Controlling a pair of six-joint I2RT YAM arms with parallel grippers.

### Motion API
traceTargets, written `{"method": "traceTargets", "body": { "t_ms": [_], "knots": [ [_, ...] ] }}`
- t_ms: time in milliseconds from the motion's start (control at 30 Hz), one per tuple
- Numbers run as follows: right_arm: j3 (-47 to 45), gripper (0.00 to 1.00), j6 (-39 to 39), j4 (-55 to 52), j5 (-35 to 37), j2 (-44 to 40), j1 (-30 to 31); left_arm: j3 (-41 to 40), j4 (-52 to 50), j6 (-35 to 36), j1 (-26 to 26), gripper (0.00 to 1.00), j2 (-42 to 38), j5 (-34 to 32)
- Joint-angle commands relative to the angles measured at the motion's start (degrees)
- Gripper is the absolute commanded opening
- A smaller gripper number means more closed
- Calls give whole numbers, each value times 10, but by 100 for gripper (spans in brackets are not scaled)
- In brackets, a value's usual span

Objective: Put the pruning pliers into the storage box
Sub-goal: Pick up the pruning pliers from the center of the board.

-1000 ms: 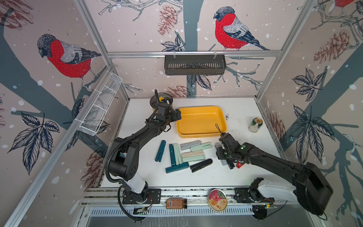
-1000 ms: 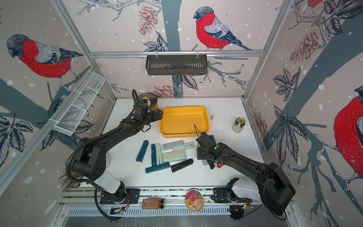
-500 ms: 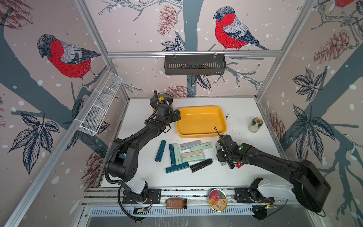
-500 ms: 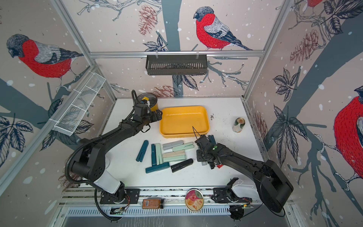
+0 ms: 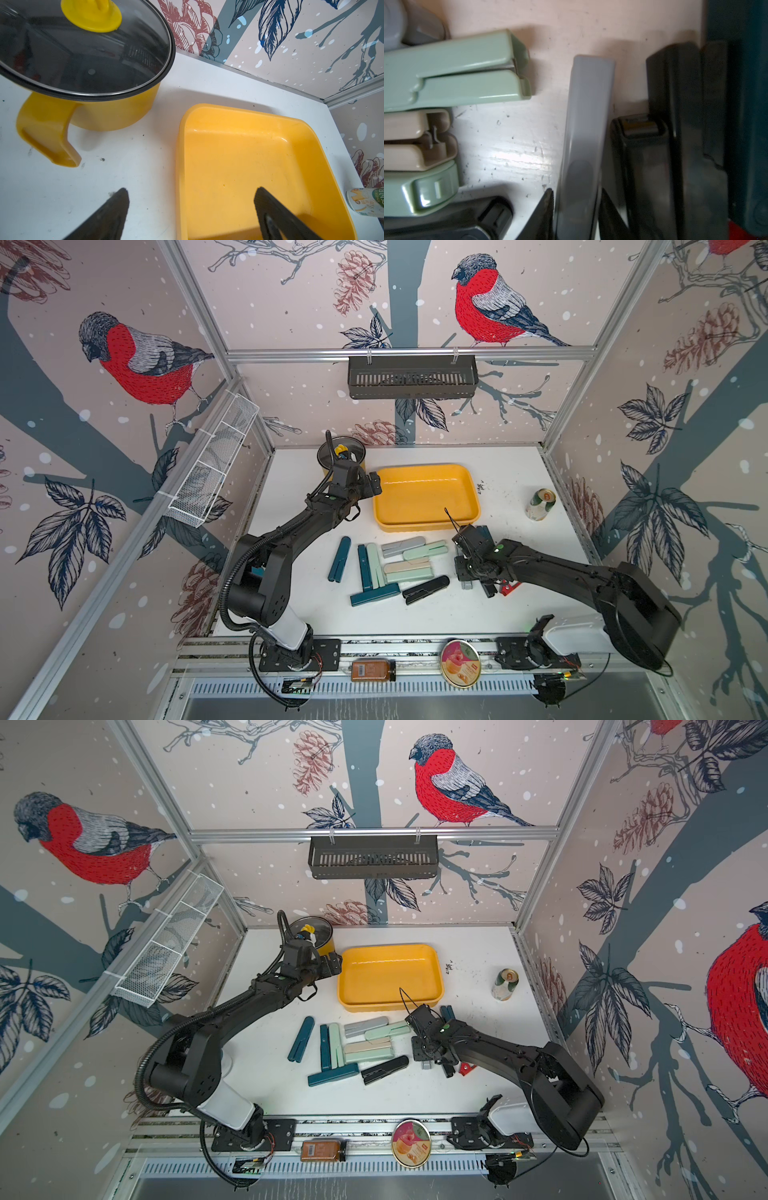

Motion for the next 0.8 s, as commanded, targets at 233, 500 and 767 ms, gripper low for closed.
{"method": "traceTargets", "body": {
  "t_ms": [233, 500, 767],
  "knots": [
    [18, 23, -2, -1, 22, -18, 2, -2, 4, 2, 1, 95, -9, -22],
    [41, 20, -7, -12, 34, -16, 1, -2, 1, 1, 1, 95, -10, -24],
    [108, 20, -31, -35, 10, -43, -7, -6, 0, 1, 1, 95, -9, -24]
  ]
}}
